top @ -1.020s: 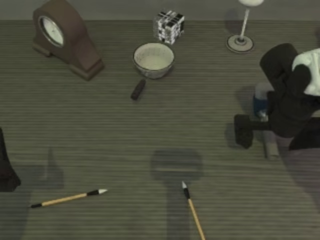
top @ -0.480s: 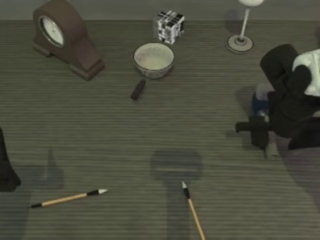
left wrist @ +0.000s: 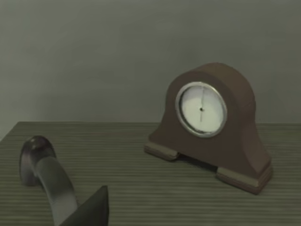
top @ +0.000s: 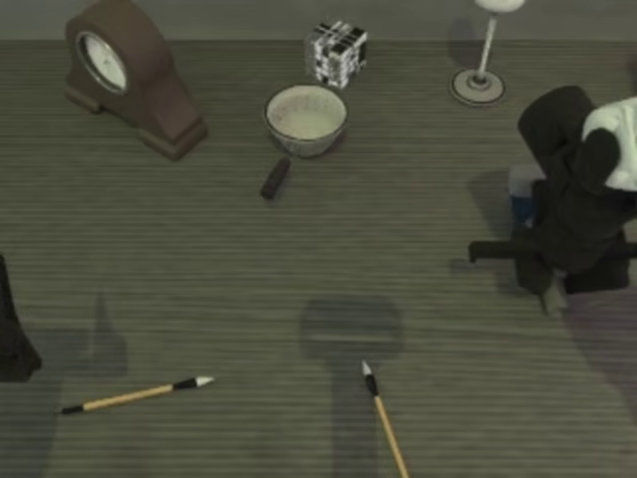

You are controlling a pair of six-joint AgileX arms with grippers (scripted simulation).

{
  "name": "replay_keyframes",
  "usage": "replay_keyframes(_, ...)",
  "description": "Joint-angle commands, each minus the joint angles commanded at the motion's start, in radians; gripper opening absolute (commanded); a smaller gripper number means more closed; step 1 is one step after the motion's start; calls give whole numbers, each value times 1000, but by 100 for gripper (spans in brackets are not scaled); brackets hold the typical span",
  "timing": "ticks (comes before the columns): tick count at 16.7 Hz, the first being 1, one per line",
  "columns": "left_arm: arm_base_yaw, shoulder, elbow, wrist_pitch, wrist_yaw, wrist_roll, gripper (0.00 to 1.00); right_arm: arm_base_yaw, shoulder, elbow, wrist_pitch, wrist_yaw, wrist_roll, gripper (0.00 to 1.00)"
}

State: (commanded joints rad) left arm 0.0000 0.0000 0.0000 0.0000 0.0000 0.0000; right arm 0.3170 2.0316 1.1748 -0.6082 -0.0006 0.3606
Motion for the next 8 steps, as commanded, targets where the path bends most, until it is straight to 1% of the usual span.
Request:
replay_keyframes(2,0,0,0,0,0,0,100,0,0,0,0,0,0,0)
replay_keyframes(3,0,0,0,0,0,0,100,-6,-46,12,-29,49,-28,0)
replay_keyframes(5,0,0,0,0,0,0,100,-5,-47,11,-17,44,-31,0)
replay_keyframes(6,0,0,0,0,0,0,100,-4,-50,7,4,35,-37,0)
replay_keyframes(8,0,0,0,0,0,0,100,-3,-62,-7,75,5,-54,0)
